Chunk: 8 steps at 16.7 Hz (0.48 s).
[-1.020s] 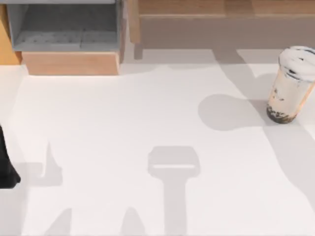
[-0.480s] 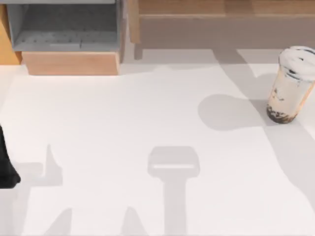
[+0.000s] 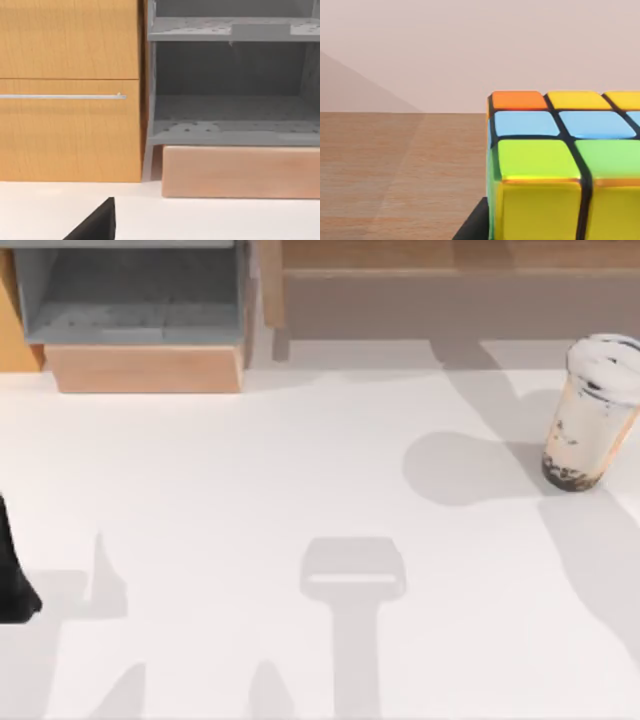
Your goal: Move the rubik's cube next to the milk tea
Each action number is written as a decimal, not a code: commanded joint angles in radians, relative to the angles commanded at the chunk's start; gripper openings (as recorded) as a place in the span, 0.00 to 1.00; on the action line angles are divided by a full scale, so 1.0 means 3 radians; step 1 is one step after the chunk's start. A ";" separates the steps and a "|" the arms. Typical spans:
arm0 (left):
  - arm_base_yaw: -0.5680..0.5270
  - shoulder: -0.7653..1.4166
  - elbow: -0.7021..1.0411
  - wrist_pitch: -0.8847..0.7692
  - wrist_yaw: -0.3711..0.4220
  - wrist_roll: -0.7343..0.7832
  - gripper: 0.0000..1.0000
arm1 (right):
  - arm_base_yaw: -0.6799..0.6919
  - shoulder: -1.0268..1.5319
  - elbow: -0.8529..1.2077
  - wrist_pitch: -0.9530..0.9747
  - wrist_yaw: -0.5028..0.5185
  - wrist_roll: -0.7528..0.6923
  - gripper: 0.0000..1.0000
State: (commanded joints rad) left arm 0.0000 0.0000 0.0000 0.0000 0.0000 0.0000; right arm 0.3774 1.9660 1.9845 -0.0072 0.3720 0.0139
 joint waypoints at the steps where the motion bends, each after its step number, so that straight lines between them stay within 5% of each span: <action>1: 0.0000 0.0000 0.0000 0.0000 0.0000 0.0000 1.00 | 0.0048 -0.0031 0.0070 -0.0118 -0.0048 -0.0001 0.00; 8: 0.0000 0.0000 0.0000 0.0000 0.0000 0.0000 1.00 | 0.0557 -0.0014 0.0739 -0.1610 -0.0561 0.0272 0.00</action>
State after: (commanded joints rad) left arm 0.0000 0.0000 0.0000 0.0000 0.0000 0.0000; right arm 0.5444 1.9619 2.2062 -0.4902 0.2036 0.0956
